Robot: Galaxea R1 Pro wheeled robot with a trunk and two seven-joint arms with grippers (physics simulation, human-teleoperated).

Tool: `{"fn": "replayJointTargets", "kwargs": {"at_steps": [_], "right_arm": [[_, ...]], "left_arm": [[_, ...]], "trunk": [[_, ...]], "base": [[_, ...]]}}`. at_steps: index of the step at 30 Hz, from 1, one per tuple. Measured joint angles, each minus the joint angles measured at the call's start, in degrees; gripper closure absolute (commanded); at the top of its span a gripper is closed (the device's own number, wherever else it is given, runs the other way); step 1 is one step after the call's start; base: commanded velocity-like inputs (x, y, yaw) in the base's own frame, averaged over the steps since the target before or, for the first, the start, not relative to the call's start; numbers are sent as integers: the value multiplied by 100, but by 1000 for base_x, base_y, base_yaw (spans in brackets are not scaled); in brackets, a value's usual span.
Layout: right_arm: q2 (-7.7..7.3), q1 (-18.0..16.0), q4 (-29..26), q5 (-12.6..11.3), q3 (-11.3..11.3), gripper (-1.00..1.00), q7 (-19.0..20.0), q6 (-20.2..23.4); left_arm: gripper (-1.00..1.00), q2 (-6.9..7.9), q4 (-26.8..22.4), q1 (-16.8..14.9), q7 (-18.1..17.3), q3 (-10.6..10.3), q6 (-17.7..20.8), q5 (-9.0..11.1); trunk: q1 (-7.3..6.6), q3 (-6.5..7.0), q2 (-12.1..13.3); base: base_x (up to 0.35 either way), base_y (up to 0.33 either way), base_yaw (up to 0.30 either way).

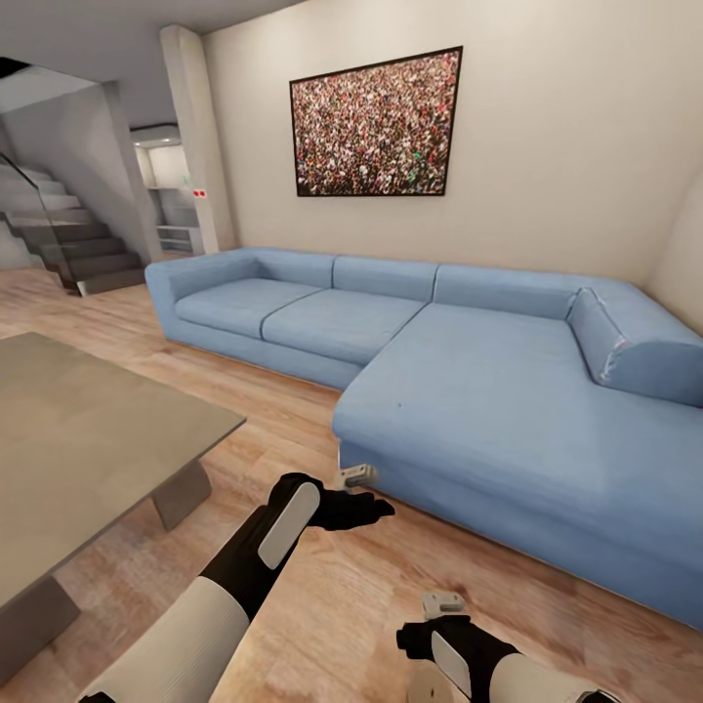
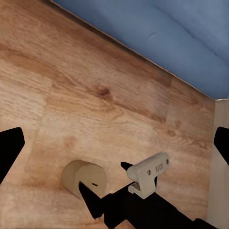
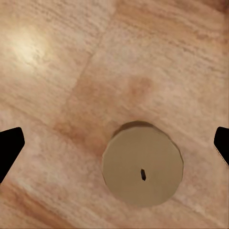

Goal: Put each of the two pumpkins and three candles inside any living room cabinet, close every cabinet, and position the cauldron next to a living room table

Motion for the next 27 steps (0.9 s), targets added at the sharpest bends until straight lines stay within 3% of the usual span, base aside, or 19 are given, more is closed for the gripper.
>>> {"fn": "replayJointTargets", "kwargs": {"at_steps": [4,10,27], "right_arm": [[0,0,0,0,0,-100,0,0],[0,0,0,0,0,-100,2,0],[0,0,0,26,9,-100,17,6]], "left_arm": [[-100,-3,-2,3,-209,-6,0,3],[-100,-1,1,1,-403,-4,-1,-5],[-100,-3,1,1,-414,-6,-3,-8]], "trunk": [[1,0,0],[17,-132,-7],[61,-494,-30]], "base": [[23,0,0],[2,0,0],[0,0,-40]]}}
